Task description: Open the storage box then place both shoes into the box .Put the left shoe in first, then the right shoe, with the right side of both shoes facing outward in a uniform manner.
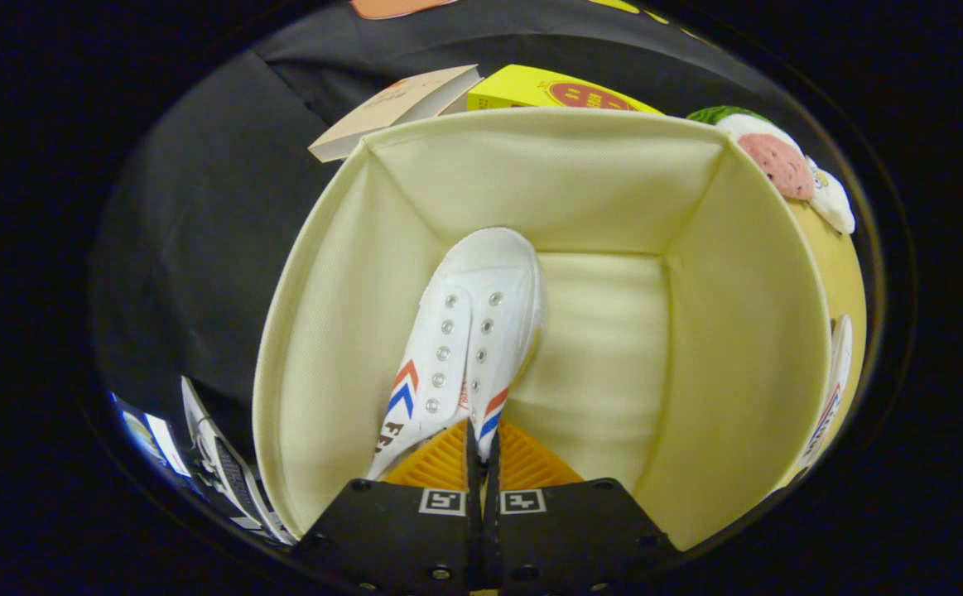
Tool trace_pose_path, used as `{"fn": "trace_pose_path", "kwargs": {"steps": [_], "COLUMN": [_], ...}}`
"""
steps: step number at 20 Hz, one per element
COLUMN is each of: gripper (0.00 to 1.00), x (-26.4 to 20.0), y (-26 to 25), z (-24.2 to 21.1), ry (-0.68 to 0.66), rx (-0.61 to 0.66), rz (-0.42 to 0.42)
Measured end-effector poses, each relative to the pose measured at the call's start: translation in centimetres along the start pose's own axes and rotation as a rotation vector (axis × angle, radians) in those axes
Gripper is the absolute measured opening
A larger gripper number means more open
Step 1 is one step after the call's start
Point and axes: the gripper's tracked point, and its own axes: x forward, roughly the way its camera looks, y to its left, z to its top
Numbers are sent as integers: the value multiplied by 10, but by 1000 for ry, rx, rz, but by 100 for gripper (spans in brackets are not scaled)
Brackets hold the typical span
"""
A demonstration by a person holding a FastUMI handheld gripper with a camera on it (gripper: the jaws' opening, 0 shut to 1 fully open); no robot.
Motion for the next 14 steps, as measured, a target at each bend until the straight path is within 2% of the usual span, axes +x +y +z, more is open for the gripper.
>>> {"fn": "trace_pose_path", "kwargs": {"steps": [5, 9, 10, 12, 14], "gripper": [2, 14, 33, 56, 80], "x": [9, -8, -16, -45, -79], "y": [-5, -2, 0, 5, 0], "z": [-3, -8, -8, -6, 0], "ry": [49, 72, 66, 49, 3], "rx": [3, 21, 26, 12, -22], "rz": [20, 99, 130, 182, 197]}}
